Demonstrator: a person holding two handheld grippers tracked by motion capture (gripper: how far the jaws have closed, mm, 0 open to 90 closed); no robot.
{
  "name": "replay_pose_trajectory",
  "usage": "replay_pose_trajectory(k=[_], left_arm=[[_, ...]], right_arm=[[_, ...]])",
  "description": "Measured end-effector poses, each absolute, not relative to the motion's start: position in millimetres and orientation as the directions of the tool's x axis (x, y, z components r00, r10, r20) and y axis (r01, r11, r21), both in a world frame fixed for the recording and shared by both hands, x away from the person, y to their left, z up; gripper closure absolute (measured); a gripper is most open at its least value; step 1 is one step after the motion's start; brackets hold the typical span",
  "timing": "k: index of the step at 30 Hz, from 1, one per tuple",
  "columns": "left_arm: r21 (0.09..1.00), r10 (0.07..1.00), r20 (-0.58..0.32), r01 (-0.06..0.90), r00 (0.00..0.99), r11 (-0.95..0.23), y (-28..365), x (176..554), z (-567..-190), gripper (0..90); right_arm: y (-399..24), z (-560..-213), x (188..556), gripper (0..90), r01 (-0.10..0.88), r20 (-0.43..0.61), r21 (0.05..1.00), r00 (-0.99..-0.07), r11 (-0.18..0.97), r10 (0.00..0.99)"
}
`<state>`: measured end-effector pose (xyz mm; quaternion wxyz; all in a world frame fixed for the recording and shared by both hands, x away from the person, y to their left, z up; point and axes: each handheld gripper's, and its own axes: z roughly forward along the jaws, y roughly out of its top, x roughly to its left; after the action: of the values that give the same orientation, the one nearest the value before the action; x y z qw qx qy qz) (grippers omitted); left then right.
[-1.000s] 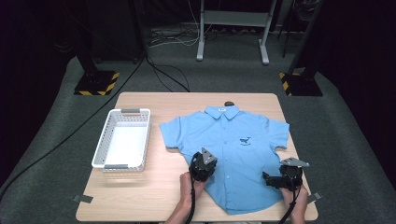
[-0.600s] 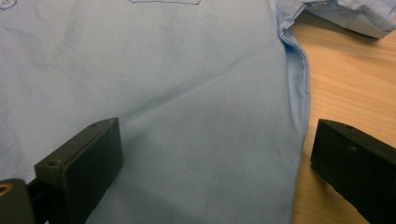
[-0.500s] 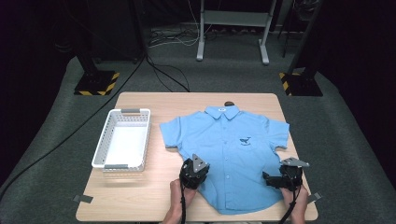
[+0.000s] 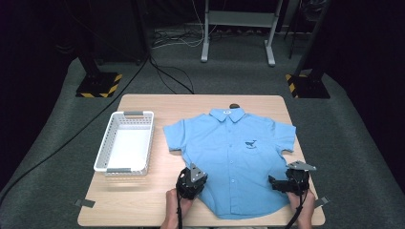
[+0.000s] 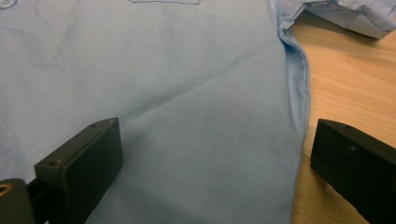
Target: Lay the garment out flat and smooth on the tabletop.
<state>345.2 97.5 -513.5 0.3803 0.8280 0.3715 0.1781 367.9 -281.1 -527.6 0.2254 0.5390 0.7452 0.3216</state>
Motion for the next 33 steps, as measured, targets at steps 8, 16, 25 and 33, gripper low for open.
replay_pose_trajectory(k=[8, 16, 25, 33], left_arm=[[0.747, 0.736, 0.017, 0.480, 0.677, -0.459, 106, 343, -512, 83.6], [0.744, 0.735, 0.011, 0.486, 0.678, -0.460, 116, 340, -515, 82.3], [0.738, 0.732, 0.005, 0.491, 0.682, -0.463, 124, 335, -517, 80.2], [0.735, 0.732, 0.007, 0.493, 0.681, -0.465, 131, 328, -519, 78.4]], right_arm=[[-281, -528, 368, 1.5, 0.658, 0.009, 0.722, -0.318, 0.214, 0.948], [-281, -528, 368, 1.5, 0.658, 0.009, 0.722, -0.316, 0.213, 0.949], [-281, -528, 368, 1.5, 0.659, 0.009, 0.722, -0.315, 0.212, 0.949], [-281, -528, 368, 1.5, 0.659, 0.009, 0.722, -0.314, 0.211, 0.950]])
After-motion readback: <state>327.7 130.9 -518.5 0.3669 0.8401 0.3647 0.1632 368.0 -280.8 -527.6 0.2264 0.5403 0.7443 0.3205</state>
